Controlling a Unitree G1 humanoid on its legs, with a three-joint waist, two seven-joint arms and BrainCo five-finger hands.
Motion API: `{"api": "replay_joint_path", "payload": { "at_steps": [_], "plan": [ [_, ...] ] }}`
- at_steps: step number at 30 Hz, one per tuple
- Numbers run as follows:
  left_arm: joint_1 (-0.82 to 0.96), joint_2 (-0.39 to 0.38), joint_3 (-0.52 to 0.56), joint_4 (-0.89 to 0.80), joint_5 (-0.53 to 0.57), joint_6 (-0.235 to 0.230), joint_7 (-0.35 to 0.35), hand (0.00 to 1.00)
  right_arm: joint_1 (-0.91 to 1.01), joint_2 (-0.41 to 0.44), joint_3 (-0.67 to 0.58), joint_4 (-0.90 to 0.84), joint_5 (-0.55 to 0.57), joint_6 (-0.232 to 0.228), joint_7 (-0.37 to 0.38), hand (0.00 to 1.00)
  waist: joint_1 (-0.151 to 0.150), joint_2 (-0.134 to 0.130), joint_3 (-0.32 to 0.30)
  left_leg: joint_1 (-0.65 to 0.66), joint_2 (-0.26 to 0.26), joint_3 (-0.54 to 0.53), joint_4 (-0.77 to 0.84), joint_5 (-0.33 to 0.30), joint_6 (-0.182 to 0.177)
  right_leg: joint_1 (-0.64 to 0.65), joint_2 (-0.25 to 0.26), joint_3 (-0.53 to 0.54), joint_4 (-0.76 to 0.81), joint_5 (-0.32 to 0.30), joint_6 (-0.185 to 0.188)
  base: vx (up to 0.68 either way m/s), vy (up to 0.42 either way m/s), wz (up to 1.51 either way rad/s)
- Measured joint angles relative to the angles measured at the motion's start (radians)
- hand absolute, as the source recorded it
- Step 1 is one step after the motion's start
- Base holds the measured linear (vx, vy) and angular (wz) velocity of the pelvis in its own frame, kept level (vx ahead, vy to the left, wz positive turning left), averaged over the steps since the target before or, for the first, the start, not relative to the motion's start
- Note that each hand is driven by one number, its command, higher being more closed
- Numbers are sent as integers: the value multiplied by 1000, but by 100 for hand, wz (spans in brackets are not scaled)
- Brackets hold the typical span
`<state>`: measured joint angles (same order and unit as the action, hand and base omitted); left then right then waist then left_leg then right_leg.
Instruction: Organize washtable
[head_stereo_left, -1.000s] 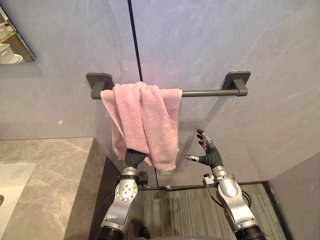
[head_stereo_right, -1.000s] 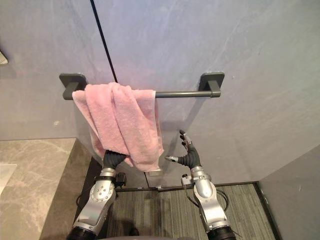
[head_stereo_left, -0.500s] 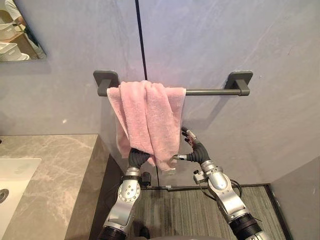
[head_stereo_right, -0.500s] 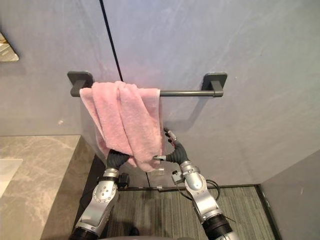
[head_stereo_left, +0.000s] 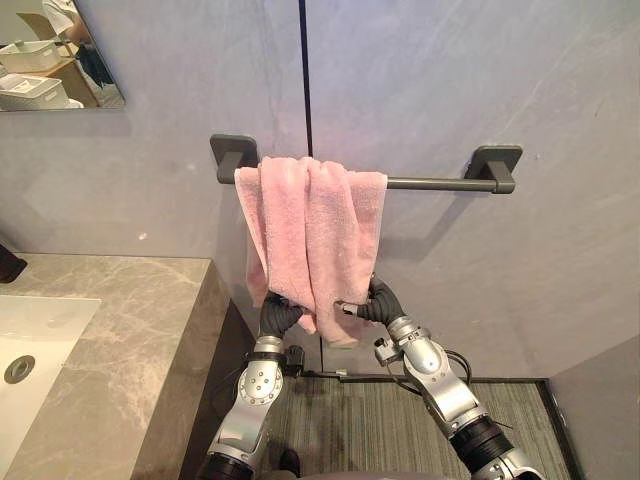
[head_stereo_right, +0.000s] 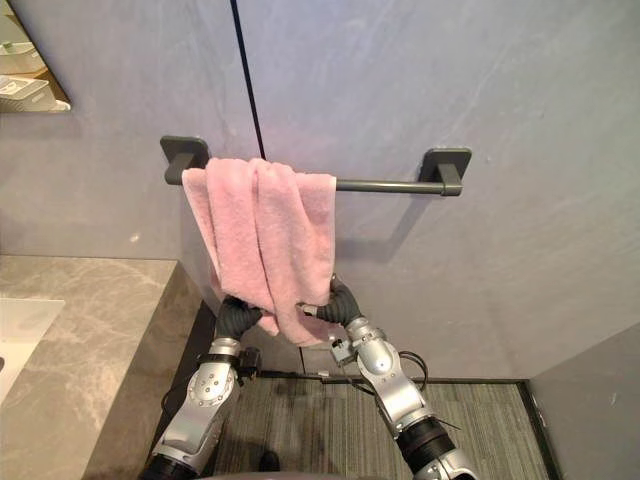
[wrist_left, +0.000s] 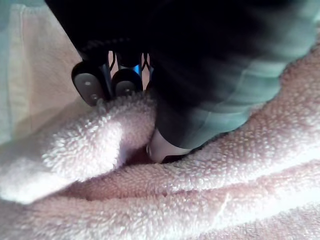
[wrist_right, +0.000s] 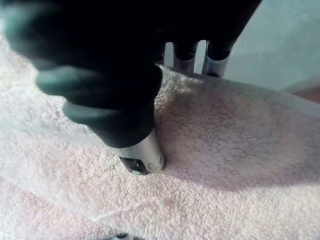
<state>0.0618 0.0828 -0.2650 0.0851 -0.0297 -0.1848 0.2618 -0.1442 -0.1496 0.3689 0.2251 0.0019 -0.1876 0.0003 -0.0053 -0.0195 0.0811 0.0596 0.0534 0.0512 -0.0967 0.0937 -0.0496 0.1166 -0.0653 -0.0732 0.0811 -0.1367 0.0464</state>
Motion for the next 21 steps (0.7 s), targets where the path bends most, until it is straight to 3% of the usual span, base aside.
{"api": "replay_joint_path", "payload": {
  "at_steps": [21],
  "plan": [
    [0,0,14,-47,1,-2,-26,100,92,-6,-196,-96,19,-2,-12,100,-7,0,0,-1,15,30,0,0,-1,-16,12,31,-3,11,-4,-9,-5,-4]
  ]
}}
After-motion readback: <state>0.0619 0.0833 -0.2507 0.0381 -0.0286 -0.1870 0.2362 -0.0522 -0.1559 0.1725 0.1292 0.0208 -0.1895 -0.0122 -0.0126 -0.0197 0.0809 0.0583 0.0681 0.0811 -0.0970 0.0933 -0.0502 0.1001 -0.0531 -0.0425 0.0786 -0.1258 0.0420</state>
